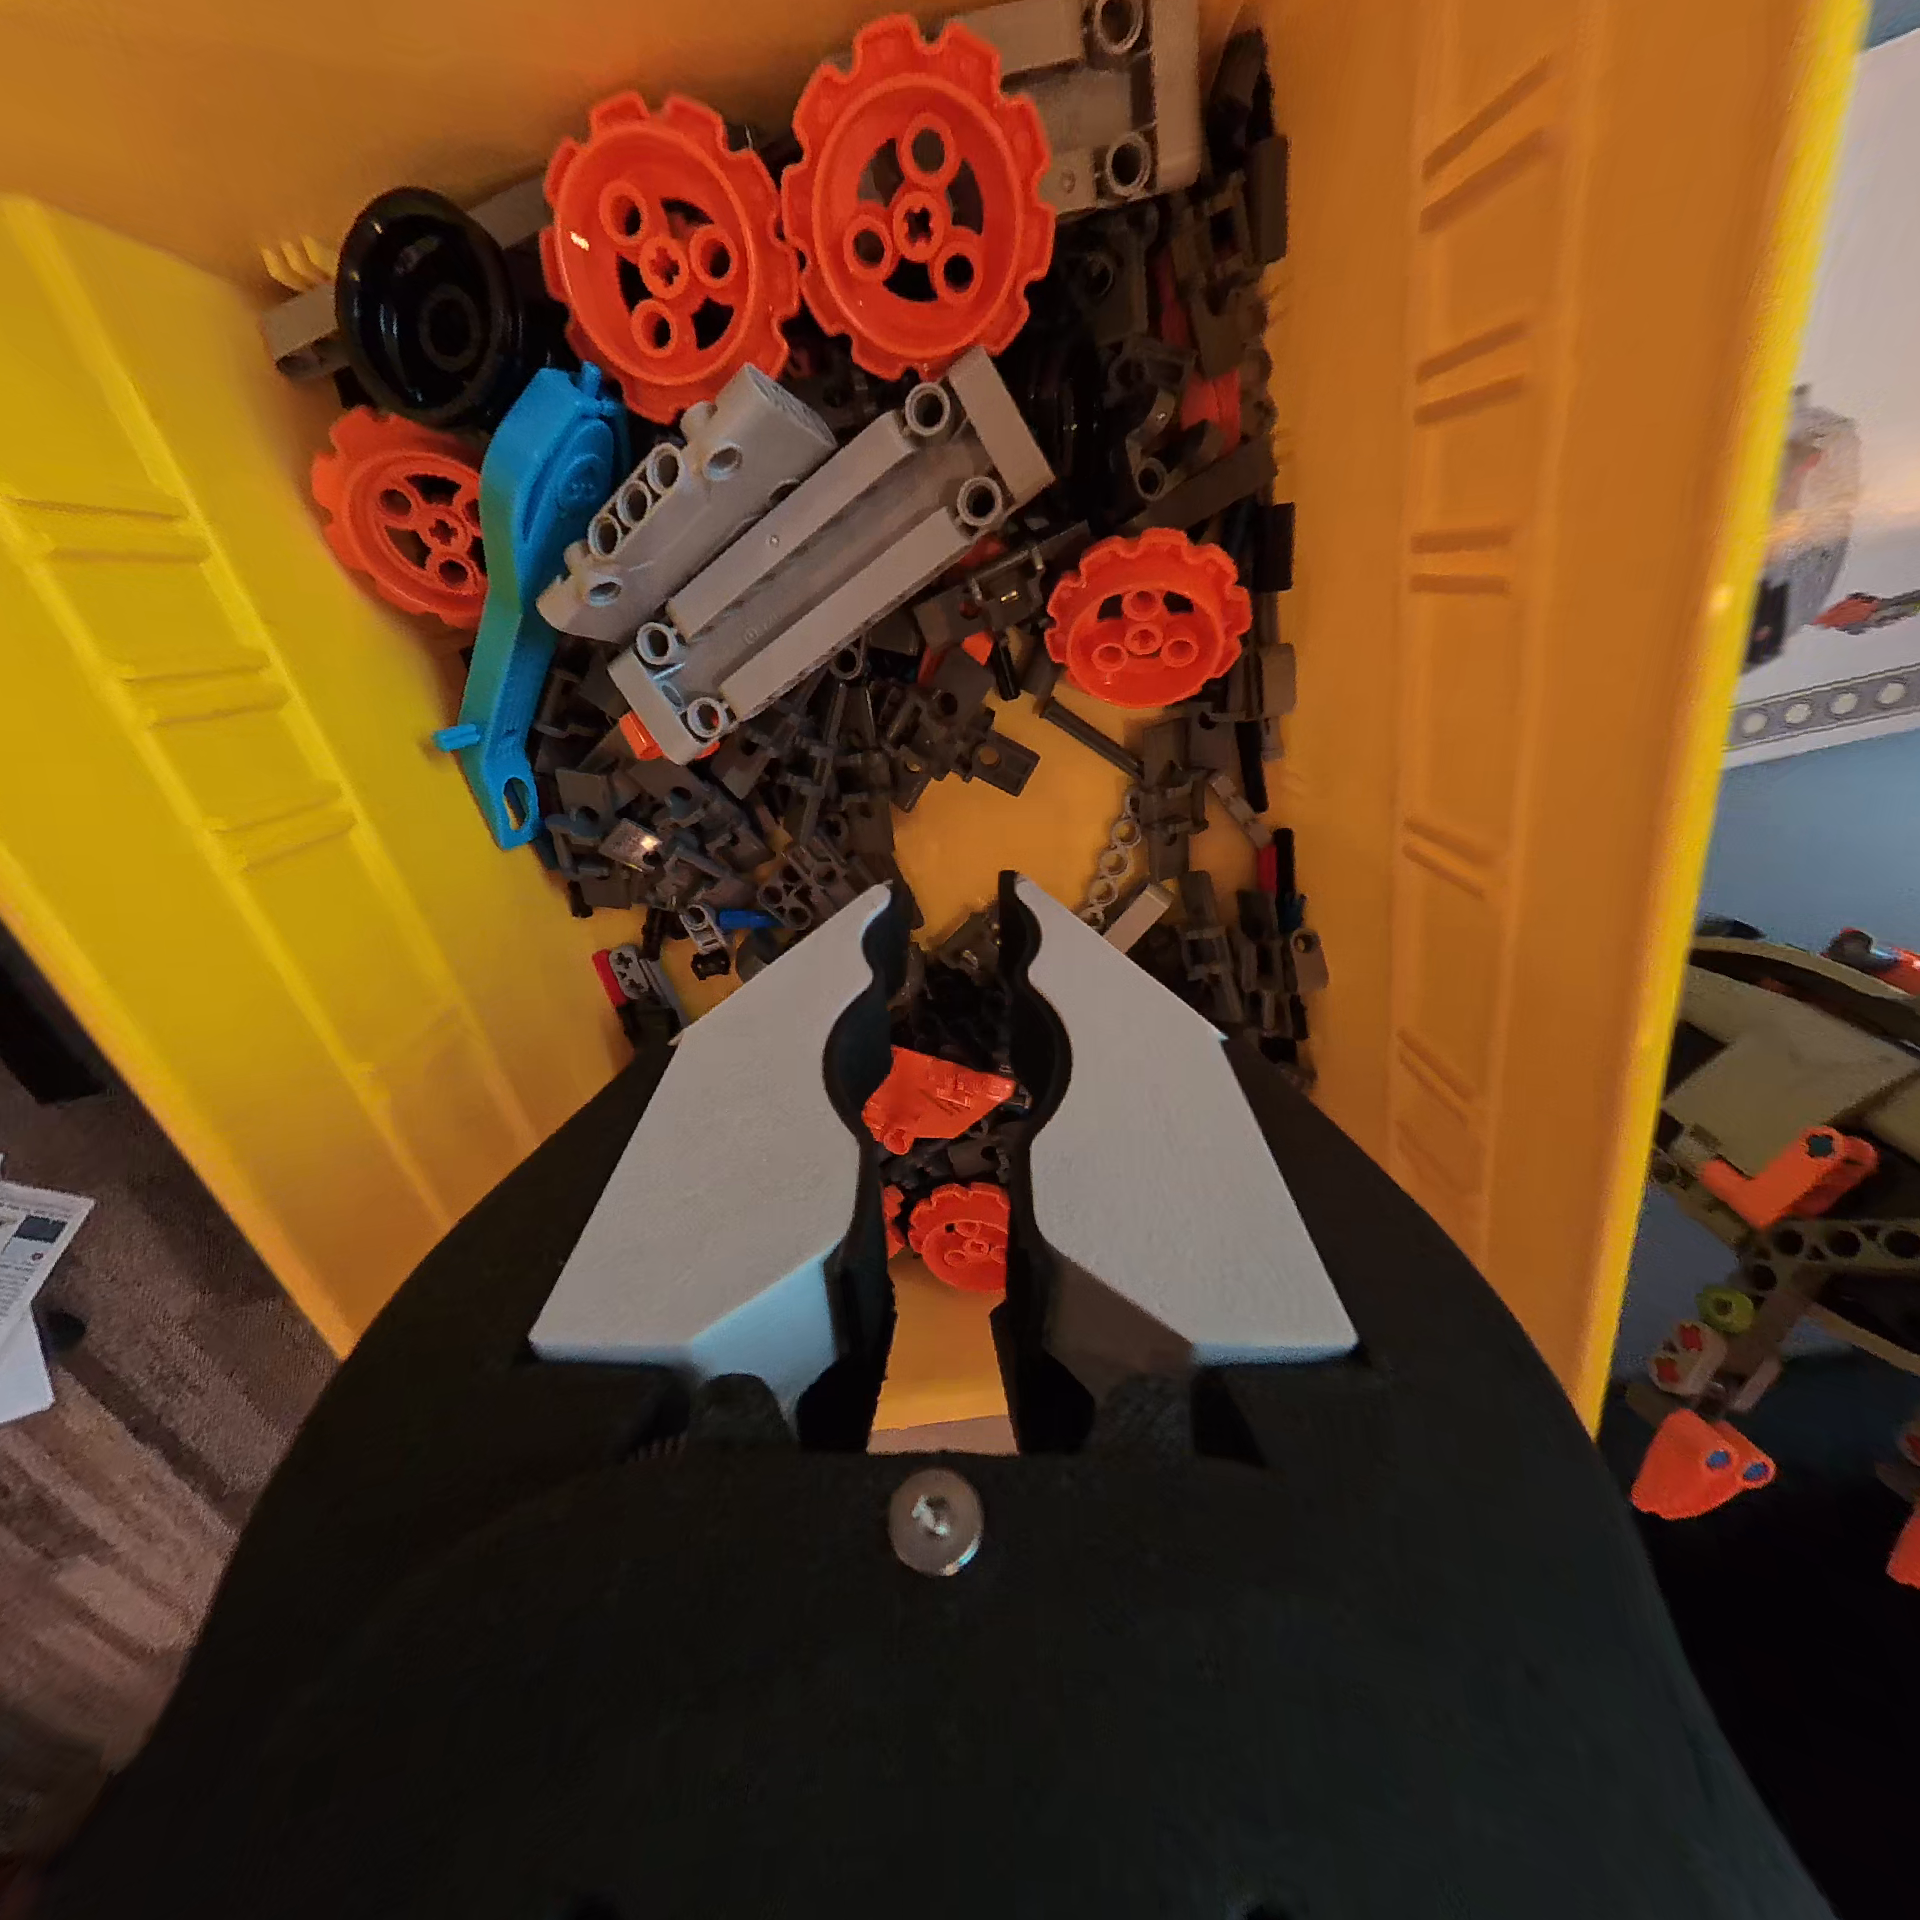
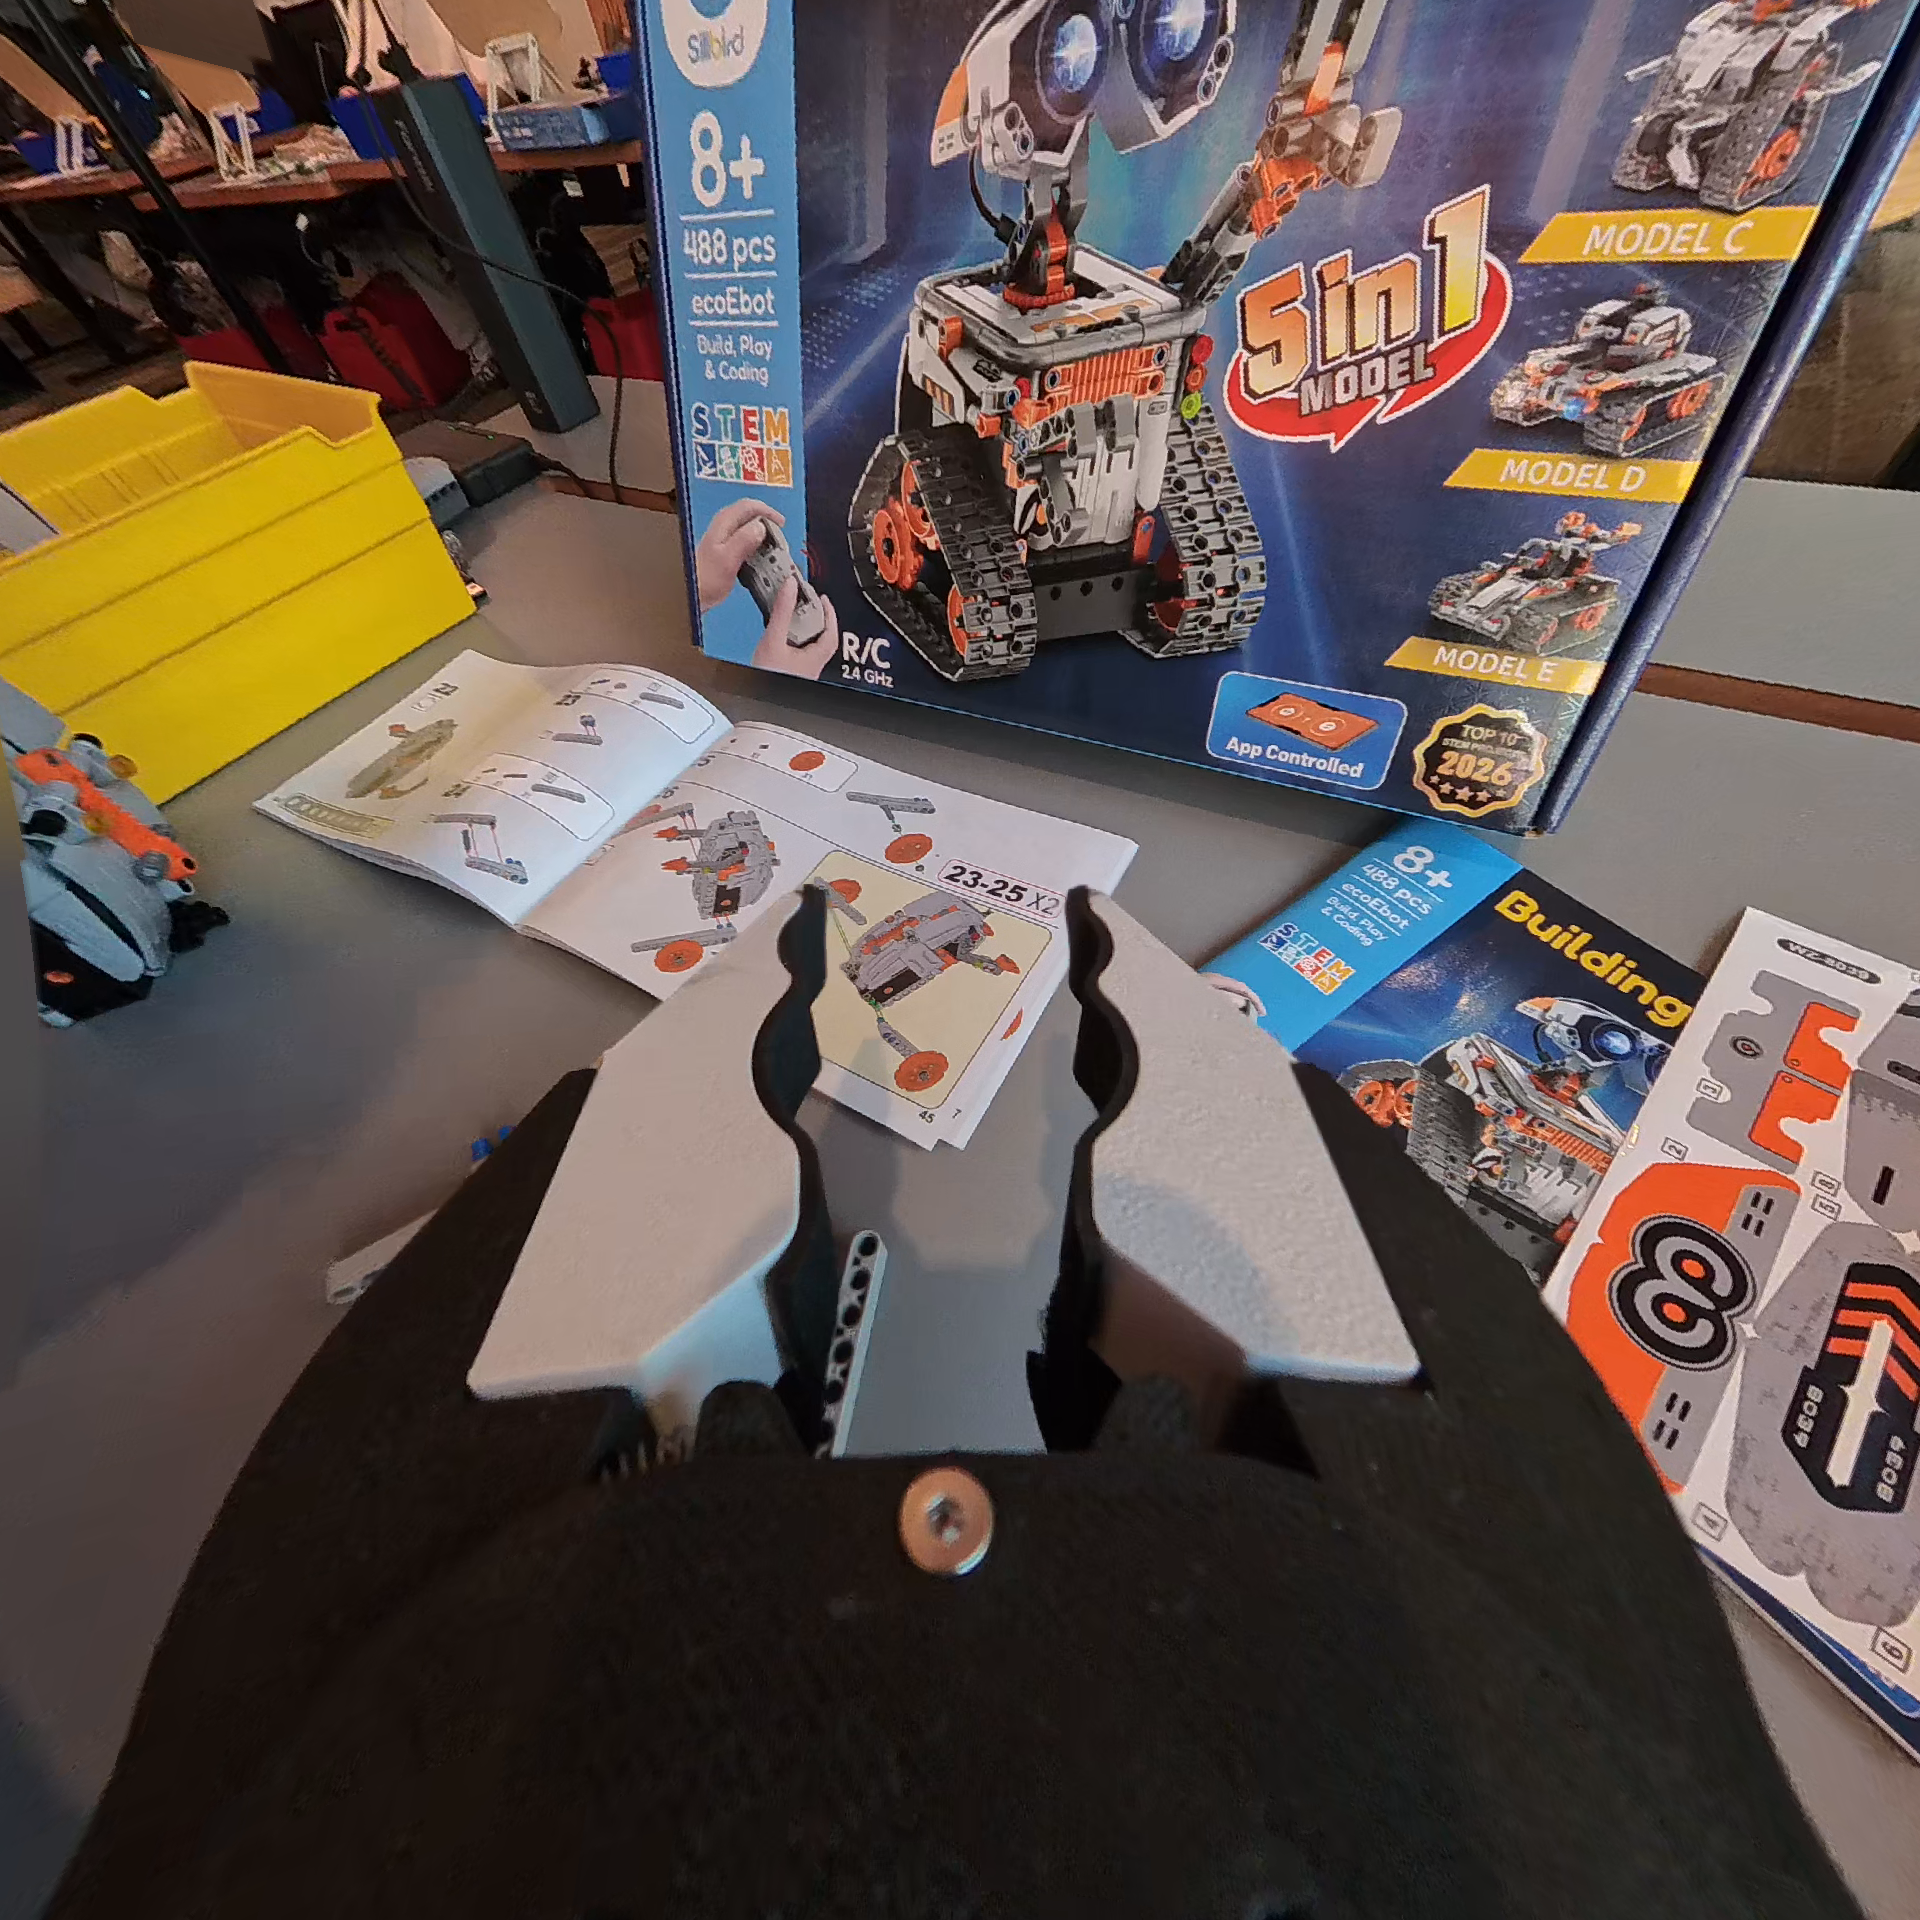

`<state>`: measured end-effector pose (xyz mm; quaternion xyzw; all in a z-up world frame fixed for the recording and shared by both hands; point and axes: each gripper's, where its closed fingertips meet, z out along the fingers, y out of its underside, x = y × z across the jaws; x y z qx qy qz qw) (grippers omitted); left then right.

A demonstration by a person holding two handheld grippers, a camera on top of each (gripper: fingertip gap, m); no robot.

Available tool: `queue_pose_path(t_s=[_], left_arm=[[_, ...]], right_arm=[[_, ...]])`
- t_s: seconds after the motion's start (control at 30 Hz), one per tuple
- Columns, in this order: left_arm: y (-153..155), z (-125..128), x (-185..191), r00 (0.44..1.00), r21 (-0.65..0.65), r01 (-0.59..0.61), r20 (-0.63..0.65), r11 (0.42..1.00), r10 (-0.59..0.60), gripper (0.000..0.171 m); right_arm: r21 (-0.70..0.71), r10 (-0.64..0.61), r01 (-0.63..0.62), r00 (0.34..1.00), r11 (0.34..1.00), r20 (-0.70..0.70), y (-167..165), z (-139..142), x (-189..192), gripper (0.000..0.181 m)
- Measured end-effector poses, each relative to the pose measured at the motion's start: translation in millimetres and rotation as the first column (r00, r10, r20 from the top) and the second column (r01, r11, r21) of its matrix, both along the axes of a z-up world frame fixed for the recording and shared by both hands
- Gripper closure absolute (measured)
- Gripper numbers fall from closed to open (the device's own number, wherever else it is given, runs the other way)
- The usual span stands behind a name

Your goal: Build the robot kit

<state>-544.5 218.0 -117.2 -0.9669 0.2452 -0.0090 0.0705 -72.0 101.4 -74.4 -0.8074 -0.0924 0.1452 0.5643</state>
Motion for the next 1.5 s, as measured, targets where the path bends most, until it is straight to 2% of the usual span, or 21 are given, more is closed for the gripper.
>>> queue_pose_path(t_s=[0.13,0.2,0.3,0.5,0.57,0.73,0.8,0.93,1.03,1.5], left_arm=[[2,11,-5,1.000,0.050,-0.003,0.019,0.999,0.002,0.155],[6,13,-12,0.999,0.066,-0.031,0.028,0.997,0.030,0.146],[11,16,-27,0.995,0.088,-0.095,0.032,0.992,0.092,0.143],[-6,1,-50,0.974,-0.032,-0.227,0.014,0.973,0.228,0.148],[-5,-1,-55,0.969,-0.035,-0.248,0.011,0.968,0.249,0.151],[2,-2,-36,0.976,-0.052,-0.184,0.109,0.982,0.189,0.171],[1,-5,-20,0.981,-0.073,-0.131,0.137,0.989,0.140,0.171],[1,-16,-9,0.993,-0.093,-0.060,0.093,0.994,0.069,0.171],[-4,-23,-8,0.994,-0.141,-0.071,0.077,0.987,0.082,0.157],[-57,-25,-32,0.983,-0.320,-0.183,-0.039,0.929,0.181,0.139]], right_arm=[[0.016,0.001,-0.001,1.000,1.000,0.004,-1,4,-2,0.136],[0.007,0.002,-0.002,1.000,1.000,0.016,0,1,-2,0.136],[0.007,0.001,-0.002,1.000,1.000,0.024,0,1,-2,0.137],[0.007,-0.008,0.008,1.000,1.000,0.019,2,0,1,0.139],[-0.006,-0.009,0.009,1.000,1.000,0.013,3,-3,3,0.139],[-0.024,-0.003,0.003,1.000,1.000,-0.013,3,-7,3,0.139],[-0.031,-0.001,0.000,1.000,1.000,-0.021,3,-8,3,0.139],[-0.026,0.001,-0.002,1.000,1.000,-0.028,3,-6,2,0.139],[-0.029,0.006,-0.007,0.999,1.000,-0.033,2,-6,1,0.139],[-0.041,0.012,-0.013,0.999,0.999,-0.035,3,-8,0,0.139]])
